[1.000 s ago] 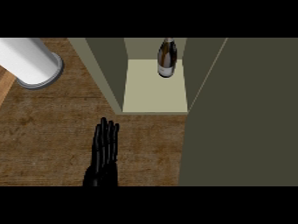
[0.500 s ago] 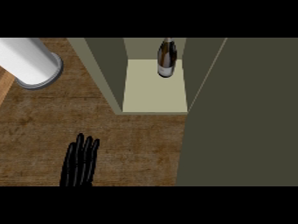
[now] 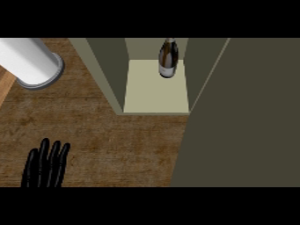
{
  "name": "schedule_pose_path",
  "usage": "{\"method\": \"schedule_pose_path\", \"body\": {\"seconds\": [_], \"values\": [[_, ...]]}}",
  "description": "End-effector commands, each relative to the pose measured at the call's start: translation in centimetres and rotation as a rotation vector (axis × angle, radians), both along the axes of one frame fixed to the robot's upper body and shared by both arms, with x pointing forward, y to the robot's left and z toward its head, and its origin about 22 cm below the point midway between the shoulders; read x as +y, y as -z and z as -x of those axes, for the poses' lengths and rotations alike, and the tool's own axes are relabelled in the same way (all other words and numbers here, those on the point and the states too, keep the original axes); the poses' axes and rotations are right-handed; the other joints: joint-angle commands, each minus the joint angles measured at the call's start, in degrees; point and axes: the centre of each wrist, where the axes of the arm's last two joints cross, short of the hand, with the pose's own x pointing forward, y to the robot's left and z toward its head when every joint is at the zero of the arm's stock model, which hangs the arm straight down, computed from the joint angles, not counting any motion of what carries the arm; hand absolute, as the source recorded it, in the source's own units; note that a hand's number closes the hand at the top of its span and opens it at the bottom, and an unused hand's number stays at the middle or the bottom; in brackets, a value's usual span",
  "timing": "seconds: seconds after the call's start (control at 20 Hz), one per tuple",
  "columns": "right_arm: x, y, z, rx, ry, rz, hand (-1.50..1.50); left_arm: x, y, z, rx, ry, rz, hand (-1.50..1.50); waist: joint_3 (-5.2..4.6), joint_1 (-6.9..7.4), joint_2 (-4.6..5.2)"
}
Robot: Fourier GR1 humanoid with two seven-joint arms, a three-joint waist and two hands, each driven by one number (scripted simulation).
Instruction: Pick up the wine, place it into the cabinet and close the cabinet
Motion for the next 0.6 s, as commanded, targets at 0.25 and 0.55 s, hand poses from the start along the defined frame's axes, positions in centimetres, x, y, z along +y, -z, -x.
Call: {"method": "schedule_pose_path", "body": {"seconds": [0.25, 0.55], "values": [[2.1, -1.8, 4.0, -0.074, -0.292, 0.005, 1.5, 4.8, -2.0, 0.1, -0.032, -0.056, 0.023, -1.5, -0.07, 0.44, -0.27], [5.1, -1.8, 5.1, -0.037, -0.367, -0.028, 1.5, 8.7, -2.2, -0.5, -0.026, -0.062, 0.016, -1.5, -0.09, 0.2, -0.15]]}}
